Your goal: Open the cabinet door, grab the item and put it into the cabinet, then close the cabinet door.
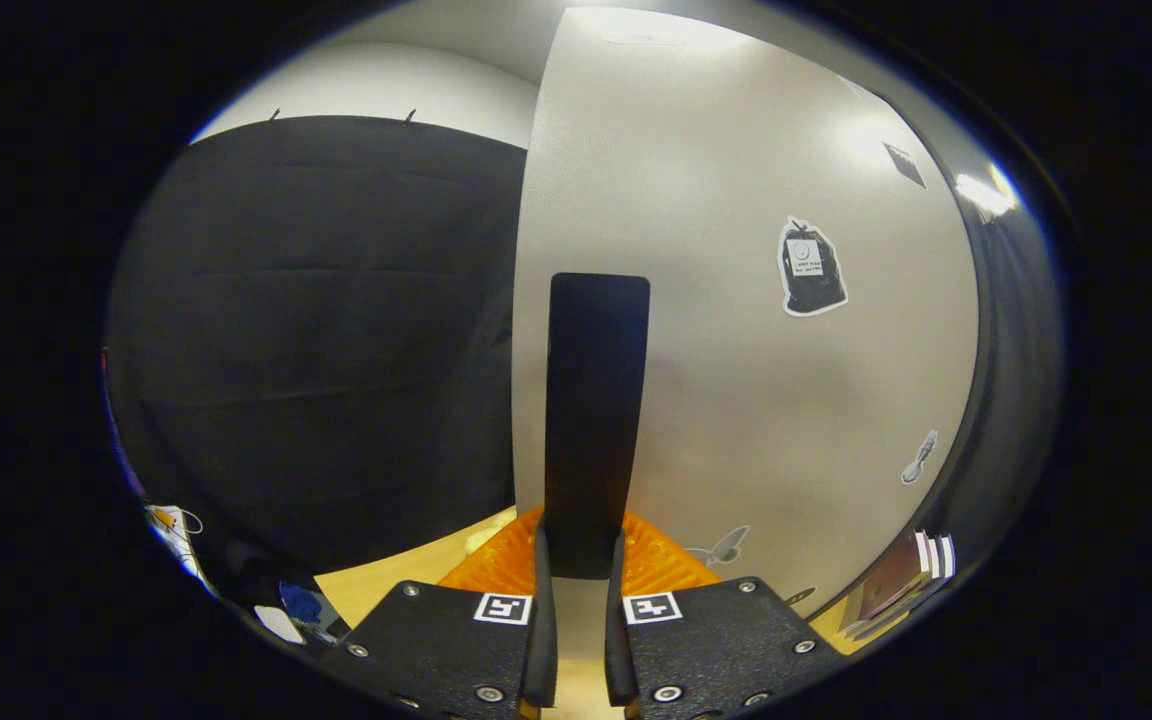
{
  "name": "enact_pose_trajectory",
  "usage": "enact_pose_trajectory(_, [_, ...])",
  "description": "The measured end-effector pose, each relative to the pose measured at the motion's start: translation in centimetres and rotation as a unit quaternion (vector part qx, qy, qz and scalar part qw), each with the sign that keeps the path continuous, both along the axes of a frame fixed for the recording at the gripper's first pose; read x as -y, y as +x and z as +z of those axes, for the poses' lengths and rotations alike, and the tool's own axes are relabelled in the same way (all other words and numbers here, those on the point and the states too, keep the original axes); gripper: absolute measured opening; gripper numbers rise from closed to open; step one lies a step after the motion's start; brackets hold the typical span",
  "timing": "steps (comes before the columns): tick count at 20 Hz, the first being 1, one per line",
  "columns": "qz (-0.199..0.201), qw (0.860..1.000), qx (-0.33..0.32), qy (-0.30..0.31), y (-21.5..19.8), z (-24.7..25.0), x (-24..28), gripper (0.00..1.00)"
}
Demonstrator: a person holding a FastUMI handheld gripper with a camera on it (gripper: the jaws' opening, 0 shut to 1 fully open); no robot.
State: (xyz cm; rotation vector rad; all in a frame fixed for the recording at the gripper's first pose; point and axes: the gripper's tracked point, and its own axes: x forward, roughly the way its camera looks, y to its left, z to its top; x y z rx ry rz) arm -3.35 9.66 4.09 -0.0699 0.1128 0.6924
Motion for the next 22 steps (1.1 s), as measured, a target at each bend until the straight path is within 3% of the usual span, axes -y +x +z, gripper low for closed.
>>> enact_pose_trajectory(13, [0.070,0.998,0.007,0.003,-3.5,0.0,6.1,0.19])
enact_pose_trajectory(22, [0.098,0.995,0.001,0.024,-1.7,-0.5,9.9,0.19])
